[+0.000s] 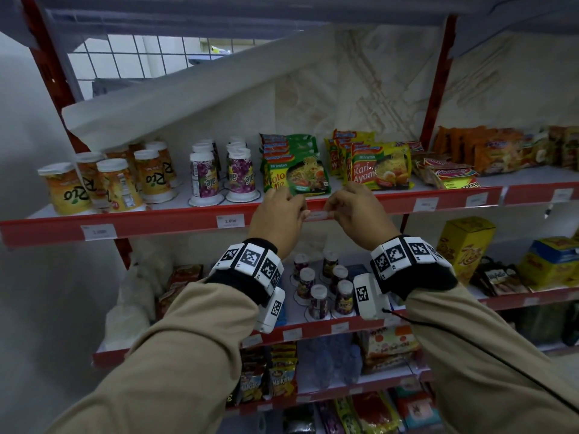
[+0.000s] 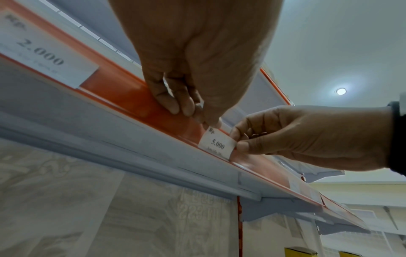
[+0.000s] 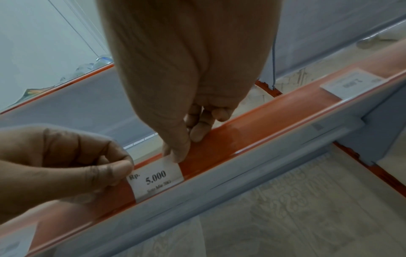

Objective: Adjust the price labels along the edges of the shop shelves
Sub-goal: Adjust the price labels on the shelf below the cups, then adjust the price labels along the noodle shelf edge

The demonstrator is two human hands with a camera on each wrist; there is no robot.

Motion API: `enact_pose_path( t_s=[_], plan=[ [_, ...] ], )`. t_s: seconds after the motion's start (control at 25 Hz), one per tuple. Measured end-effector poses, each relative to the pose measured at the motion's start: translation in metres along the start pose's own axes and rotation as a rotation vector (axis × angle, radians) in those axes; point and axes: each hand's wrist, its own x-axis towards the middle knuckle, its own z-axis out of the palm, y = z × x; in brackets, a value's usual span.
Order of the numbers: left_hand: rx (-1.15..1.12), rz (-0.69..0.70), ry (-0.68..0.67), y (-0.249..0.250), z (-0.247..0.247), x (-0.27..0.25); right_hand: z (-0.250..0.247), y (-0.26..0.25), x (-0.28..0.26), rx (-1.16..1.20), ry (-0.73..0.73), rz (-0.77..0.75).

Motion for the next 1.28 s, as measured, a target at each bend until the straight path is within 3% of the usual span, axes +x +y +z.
enact_pose_path(
  t_s=[0.48,0.68,0.8,0.92,1.16,1.28],
  plan=[
    [0.069,0.059,0.013,-0.003,-0.003,-0.002,-0.004,0.012,-0.014,0.022,0.059,0.008],
    [0.265,0.046,0.034,0.011,-0.013,0.010,-0.022,0.046,-0.018,-0.191,0.127,0.014],
    [0.353,-0.050,0.054,0.024,-0.015,0.015,-0.038,0.075,-0.023,-0.275,0.167,0.036],
    [0.333,-0.070,0.087,0.055,-0.008,0.027,-0.054,0.100,-0.028,-0.348,0.141,0.031],
    [0.253,0.134,0.046,0.140,0.038,0.053,-0.075,0.144,-0.034,-0.319,0.160,-0.020],
    [0.260,0.168,0.007,0.164,0.062,0.055,-0.078,0.163,-0.037,-0.298,0.141,-0.029]
  ],
)
